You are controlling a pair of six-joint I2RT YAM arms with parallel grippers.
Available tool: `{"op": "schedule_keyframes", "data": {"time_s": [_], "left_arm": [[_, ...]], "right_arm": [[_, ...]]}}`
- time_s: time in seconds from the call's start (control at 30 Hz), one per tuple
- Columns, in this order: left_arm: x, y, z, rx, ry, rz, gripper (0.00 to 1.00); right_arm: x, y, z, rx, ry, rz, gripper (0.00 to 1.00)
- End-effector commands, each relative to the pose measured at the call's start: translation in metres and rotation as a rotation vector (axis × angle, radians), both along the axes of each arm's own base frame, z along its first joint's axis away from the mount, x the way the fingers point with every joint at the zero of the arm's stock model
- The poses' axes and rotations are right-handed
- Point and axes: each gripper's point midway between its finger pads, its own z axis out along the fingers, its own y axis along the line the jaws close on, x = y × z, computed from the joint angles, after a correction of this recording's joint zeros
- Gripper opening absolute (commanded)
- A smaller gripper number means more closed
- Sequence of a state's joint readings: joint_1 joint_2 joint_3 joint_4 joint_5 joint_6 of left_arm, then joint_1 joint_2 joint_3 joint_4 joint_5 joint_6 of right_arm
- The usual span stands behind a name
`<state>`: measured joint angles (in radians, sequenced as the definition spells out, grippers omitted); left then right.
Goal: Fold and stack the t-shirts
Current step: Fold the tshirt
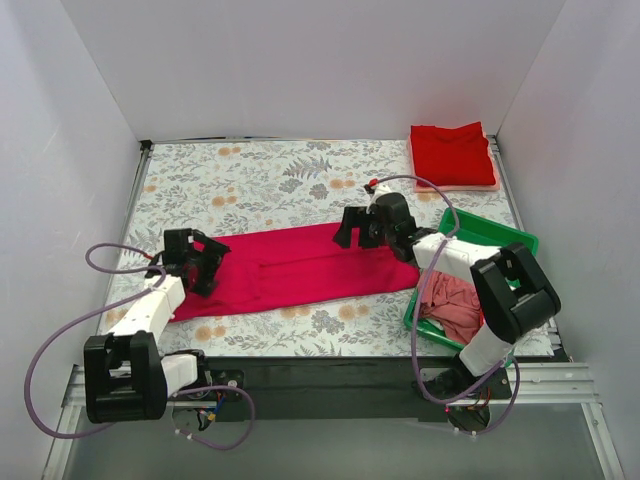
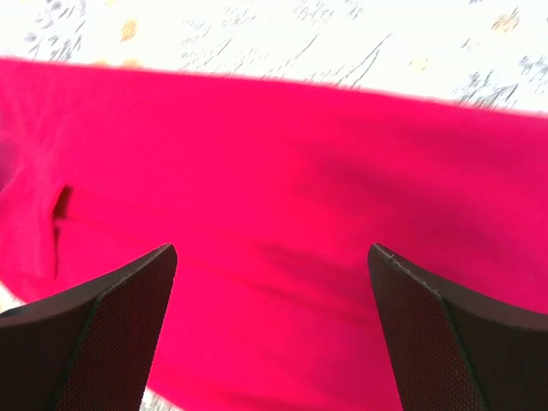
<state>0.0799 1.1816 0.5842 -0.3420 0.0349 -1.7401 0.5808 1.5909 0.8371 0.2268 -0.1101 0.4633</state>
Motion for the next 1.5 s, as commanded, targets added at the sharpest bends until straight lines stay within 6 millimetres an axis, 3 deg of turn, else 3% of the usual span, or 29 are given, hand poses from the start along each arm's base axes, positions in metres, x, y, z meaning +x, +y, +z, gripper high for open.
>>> {"op": "schedule_keyframes", "data": {"time_s": [0.0, 0.03, 0.1, 0.2, 0.33, 0.4, 0.43, 0.47, 0.53, 0.57, 0.6, 0.63, 0.67, 0.7, 0.77, 0.8, 0.83, 0.87, 0.9, 0.97, 1.03, 1.17, 1.47], "left_arm": [[-0.017, -0.011, -0.005, -0.01, 0.006, 0.004, 0.93], [-0.02, -0.011, -0.008, -0.013, 0.017, 0.006, 0.93], [-0.025, -0.002, -0.017, 0.024, 0.051, 0.048, 0.93], [-0.03, -0.001, -0.032, 0.028, 0.114, 0.053, 0.93], [-0.018, 0.005, -0.037, 0.054, 0.153, 0.063, 0.94], [0.002, 0.015, -0.031, 0.111, 0.125, 0.073, 0.94], [0.005, 0.018, -0.043, 0.126, 0.166, 0.078, 0.94], [0.027, 0.019, -0.032, 0.138, 0.124, 0.064, 0.94], [0.05, 0.014, -0.034, 0.126, 0.107, 0.015, 0.94], [0.063, 0.01, -0.048, 0.122, 0.124, -0.02, 0.94], [0.091, 0.0, -0.037, 0.089, 0.075, -0.07, 0.94], [0.106, -0.004, -0.037, 0.081, 0.067, -0.094, 0.94], [0.111, -0.01, -0.064, 0.077, 0.134, -0.121, 0.94], [0.146, -0.025, -0.045, 0.093, 0.072, -0.161, 0.94], [0.17, -0.045, -0.052, 0.106, 0.083, -0.216, 0.94], [0.199, -0.054, -0.056, 0.116, 0.065, -0.253, 0.94], [0.214, -0.068, -0.059, 0.091, 0.059, -0.298, 0.94], [0.215, -0.082, -0.067, 0.082, 0.108, -0.329, 0.94], [0.246, -0.096, -0.07, 0.071, 0.085, -0.354, 0.94], [0.253, -0.121, -0.079, 0.06, 0.124, -0.406, 0.94], [0.278, -0.145, -0.077, 0.048, 0.09, -0.439, 0.94], [0.285, -0.187, -0.079, 0.024, 0.063, -0.457, 0.95], [0.309, -0.19, -0.079, 0.009, -0.003, -0.388, 0.95]], "right_arm": [[0.032, 0.001, 0.007, -0.023, -0.043, -0.023, 0.98], [0.035, -0.004, -0.008, -0.054, -0.005, -0.027, 0.98], [0.042, -0.002, -0.01, -0.081, -0.003, -0.017, 0.98], [0.038, -0.008, -0.03, -0.124, 0.048, -0.022, 0.98], [0.023, -0.016, -0.045, -0.153, 0.091, -0.01, 0.98], [0.007, -0.022, -0.057, -0.159, 0.136, -0.003, 0.98], [-0.001, -0.022, -0.057, -0.147, 0.151, 0.01, 0.98], [-0.009, -0.02, -0.058, -0.13, 0.171, 0.032, 0.98], [-0.032, -0.021, -0.067, -0.137, 0.204, 0.056, 0.98], [-0.039, -0.019, -0.07, -0.135, 0.221, 0.048, 0.98], [-0.048, -0.019, -0.074, -0.143, 0.233, 0.052, 0.98], [-0.066, -0.015, -0.077, -0.148, 0.248, 0.082, 0.98], [-0.075, -0.014, -0.081, -0.152, 0.263, 0.08, 0.98], [-0.084, -0.01, -0.081, -0.153, 0.265, 0.091, 0.98], [-0.115, 0.001, -0.081, -0.157, 0.274, 0.152, 0.98], [-0.124, 0.006, -0.08, -0.155, 0.278, 0.164, 0.98], [-0.145, 0.018, -0.078, -0.155, 0.276, 0.228, 0.98], [-0.159, 0.023, -0.078, -0.153, 0.293, 0.261, 0.98], [-0.172, 0.028, -0.078, -0.148, 0.314, 0.291, 0.98], [-0.203, 0.045, -0.075, -0.149, 0.313, 0.396, 0.98], [-0.225, 0.061, -0.072, -0.161, 0.289, 0.481, 0.98], [-0.232, 0.075, -0.068, -0.16, 0.281, 0.511, 0.98], [-0.236, 0.079, -0.061, -0.159, 0.255, 0.515, 0.98]]}}
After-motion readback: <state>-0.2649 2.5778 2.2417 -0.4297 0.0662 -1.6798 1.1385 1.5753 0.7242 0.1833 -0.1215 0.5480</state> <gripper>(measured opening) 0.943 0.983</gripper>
